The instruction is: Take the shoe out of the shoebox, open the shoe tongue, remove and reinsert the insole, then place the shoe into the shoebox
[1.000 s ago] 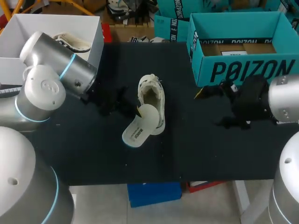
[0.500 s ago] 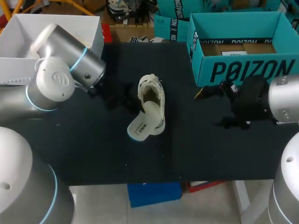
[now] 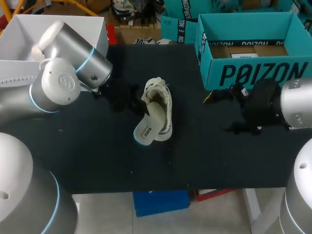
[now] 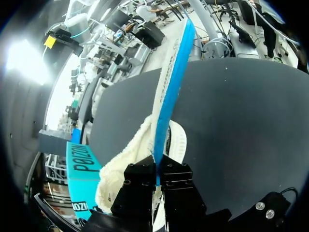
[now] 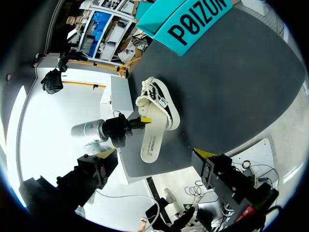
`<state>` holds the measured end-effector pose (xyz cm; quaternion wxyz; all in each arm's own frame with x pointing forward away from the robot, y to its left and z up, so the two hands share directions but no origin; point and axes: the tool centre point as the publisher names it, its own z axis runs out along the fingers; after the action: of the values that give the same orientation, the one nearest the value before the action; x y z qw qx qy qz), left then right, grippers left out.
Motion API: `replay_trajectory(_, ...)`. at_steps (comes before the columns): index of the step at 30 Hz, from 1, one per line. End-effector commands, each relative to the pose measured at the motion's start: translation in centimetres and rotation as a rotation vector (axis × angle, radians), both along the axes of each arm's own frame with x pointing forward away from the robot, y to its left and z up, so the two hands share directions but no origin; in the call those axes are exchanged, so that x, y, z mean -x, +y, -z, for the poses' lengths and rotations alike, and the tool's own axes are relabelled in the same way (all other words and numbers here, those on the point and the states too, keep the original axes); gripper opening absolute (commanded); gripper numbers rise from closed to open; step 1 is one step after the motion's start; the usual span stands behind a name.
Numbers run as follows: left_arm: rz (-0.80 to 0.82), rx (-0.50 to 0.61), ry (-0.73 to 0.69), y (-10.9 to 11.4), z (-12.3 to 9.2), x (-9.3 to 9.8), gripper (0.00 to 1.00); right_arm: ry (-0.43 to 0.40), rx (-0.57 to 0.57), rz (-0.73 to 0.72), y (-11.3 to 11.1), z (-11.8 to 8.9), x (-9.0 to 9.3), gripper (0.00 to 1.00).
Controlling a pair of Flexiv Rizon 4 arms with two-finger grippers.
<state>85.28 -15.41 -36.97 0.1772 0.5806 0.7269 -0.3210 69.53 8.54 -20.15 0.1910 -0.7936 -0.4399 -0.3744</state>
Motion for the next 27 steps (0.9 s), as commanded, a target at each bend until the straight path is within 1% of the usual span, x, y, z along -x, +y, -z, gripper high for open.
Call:
replay_trajectory(1,-0.007,-0.012,-0.010,-0.7,0.5,-0.4,0.00,-0.001,0.001,0.002,0.2,0.1,0.0,1.00)
replay_trajectory(9,-0.028,-0.016,-0.070,-1.5,-0.1,-2.0,0.00,-0.001,0.001,0.002,0.2,0.1,0.0,1.00)
replay_trajectory(19,-0.043,-0.051,-0.096,-1.8,0.8,-3.7,0.00,-0.001,0.001,0.002,0.2,0.1,0.0,1.00)
replay_trajectory(27,-0.064,-0.048,-0.109,-2.2,0.7,-5.2,0.00,-0.001,0.001,0.002,0.2,0.1,0.0,1.00)
